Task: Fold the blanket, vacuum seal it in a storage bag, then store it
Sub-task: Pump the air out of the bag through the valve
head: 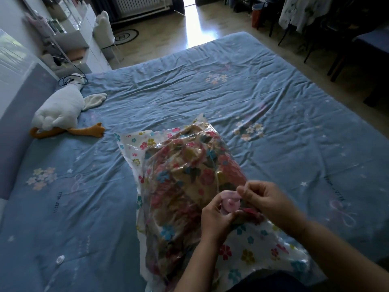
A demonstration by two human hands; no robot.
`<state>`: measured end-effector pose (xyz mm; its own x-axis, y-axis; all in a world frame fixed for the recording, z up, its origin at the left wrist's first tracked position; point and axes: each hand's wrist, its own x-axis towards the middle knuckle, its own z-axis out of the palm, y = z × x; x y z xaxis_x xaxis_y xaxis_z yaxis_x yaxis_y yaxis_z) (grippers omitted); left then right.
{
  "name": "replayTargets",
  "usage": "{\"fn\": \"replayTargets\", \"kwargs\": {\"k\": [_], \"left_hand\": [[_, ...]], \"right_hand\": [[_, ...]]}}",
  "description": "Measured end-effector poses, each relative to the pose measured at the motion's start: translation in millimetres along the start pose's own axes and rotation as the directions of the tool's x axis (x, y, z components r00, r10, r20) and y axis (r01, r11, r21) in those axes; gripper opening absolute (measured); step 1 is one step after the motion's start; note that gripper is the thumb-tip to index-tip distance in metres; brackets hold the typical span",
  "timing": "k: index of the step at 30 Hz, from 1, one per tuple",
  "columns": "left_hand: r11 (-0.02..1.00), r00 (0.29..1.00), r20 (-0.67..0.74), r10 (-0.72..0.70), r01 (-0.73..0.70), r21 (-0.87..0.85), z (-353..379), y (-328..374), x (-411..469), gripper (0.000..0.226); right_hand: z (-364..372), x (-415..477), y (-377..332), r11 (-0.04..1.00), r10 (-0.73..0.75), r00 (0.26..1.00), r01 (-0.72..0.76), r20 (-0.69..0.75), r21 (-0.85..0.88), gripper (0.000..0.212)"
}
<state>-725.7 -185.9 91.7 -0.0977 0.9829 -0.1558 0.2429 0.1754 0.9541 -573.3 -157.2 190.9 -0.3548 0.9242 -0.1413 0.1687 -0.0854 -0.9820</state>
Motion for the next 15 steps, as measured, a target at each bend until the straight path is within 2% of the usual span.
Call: {"fn": "replayTargets", "kwargs": {"k": [2,4,7,10,12,15], "left_hand": [[0.999,1.0,-0.001,-0.009,0.01,0.039,3.6,-4.5,-2.8,0.055],[1.0,1.0,0.0,-0.012,0.012,0.02,2.9,-4.7,-3.3,0.054],[1.0,1.0,0.004,0.002,-0.002,-0.003,-1.3,0.2,2.3,0.038],[1.0,1.0,0.009,-0.004,0.004,-0.014,-2.5,0.7,3.9,0.042],[1.0,1.0,0.0,-0.018,0.018,-0.016,-0.5,-1.6,2.5,0.043],[0.999,0.999,-0.003,-0.034,0.034,0.0,3.1,-4.8,-0.4,0.052]], "right_hand": [[4.4,2.1,27.1,0.977,0.144,0.99,-0.143,-0.002,-0.16,0.037],[6.6,3.9,32.8,0.968,0.163,0.987,-0.16,-0.001,-0.195,0.04],[3.6,2.2,-4.2,1.0,-0.016,1.0,0.016,-0.018,-0.014,0.035],[-4.3,0.2,-27.5,0.969,-0.116,0.993,0.113,-0.001,0.221,0.03],[-3.3,1.2,-15.5,0.979,-0.062,0.998,0.056,0.026,0.198,0.028],[4.4,4.4,19.5,0.988,0.154,0.987,-0.154,0.037,-0.014,0.032]]}}
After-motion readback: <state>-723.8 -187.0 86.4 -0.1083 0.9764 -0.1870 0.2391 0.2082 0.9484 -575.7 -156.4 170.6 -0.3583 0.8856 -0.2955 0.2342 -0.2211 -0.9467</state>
